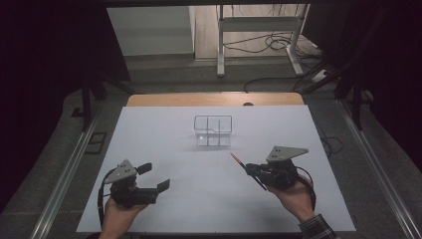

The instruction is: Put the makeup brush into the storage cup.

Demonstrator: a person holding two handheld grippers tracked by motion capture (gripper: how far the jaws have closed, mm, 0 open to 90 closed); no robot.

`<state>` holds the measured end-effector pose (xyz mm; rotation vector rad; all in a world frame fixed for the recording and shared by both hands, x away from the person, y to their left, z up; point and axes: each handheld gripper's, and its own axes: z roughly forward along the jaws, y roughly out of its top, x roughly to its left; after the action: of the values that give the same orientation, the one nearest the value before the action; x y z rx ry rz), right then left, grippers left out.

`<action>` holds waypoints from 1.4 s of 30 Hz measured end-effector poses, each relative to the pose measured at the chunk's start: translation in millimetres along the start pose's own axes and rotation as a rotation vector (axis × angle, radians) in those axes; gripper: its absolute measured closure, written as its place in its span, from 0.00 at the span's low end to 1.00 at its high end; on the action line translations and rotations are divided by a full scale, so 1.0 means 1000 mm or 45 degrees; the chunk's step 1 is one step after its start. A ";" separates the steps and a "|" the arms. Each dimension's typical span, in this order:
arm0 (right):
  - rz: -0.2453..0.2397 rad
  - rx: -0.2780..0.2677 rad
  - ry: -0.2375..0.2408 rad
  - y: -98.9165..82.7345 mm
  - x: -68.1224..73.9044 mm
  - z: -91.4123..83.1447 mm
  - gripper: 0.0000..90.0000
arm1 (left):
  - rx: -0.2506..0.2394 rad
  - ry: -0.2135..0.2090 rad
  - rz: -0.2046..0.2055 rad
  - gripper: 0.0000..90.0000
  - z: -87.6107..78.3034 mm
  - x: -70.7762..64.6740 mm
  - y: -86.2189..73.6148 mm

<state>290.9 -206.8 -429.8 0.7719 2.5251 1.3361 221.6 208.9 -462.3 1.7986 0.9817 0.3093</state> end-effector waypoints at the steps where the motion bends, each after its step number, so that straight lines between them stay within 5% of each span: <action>1: 0.001 -0.003 0.002 0.000 0.001 0.000 0.92 | -0.002 -0.008 0.001 0.12 0.002 -0.001 0.001; 15: 0.001 -0.034 0.017 0.002 0.007 0.001 0.92 | -0.014 -0.103 0.035 0.24 0.027 -0.013 0.020; 42: -0.019 -0.062 0.046 0.007 0.021 0.016 0.92 | -0.019 -0.394 -0.111 0.43 0.086 -0.027 0.044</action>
<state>281.8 -181.2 -431.8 0.7244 2.5106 1.4136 278.0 126.2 -456.7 1.7211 0.8317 -0.0168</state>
